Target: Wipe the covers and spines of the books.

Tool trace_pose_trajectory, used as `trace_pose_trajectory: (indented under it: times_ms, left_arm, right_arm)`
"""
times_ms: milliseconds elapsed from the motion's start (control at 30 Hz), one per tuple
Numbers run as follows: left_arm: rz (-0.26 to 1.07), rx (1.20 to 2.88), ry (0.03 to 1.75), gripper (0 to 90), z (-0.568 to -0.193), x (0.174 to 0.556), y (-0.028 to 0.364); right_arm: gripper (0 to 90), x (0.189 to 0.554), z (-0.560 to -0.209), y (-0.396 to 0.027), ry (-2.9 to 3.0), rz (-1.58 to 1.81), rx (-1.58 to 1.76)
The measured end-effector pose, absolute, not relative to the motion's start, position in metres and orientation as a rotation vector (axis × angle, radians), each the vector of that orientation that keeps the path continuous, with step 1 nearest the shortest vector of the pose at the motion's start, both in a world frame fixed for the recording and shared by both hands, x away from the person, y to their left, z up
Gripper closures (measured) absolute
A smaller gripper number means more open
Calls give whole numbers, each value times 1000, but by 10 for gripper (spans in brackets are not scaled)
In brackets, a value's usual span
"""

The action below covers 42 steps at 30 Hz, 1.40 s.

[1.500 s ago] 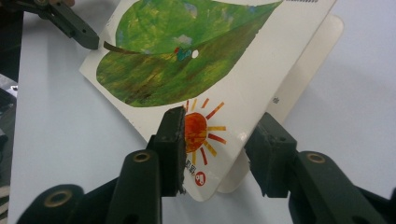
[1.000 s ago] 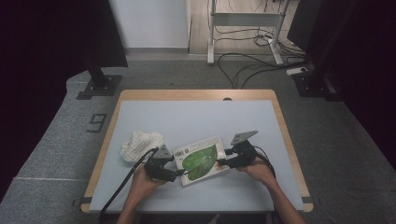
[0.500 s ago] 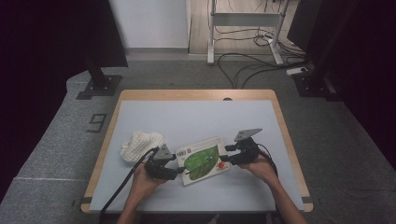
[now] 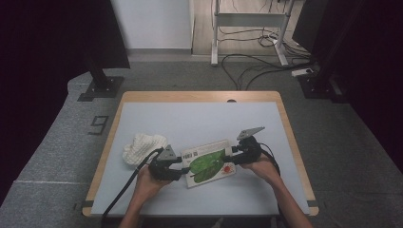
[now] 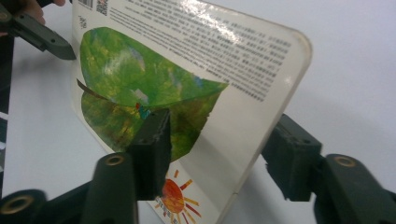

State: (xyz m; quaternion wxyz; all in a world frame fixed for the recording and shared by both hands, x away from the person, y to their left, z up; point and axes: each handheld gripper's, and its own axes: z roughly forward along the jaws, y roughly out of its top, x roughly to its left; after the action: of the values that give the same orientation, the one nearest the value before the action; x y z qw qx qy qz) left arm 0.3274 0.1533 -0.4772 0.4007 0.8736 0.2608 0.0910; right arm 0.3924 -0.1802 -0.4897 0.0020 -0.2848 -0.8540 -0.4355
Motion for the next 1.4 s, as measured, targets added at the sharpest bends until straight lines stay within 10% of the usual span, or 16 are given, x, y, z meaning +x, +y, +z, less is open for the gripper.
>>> trace_pose_trajectory:
  times_ms: [600, 1400]
  left_arm:
    - [279, 2201, 692, 644, -455, 347, 161]
    - [402, 2184, 721, 628, -446, 386, 169]
  right_arm:
    - [610, 386, -471, -183, -2664, -1452, -927]
    - [624, 409, -462, -164, -2719, -1503, -984]
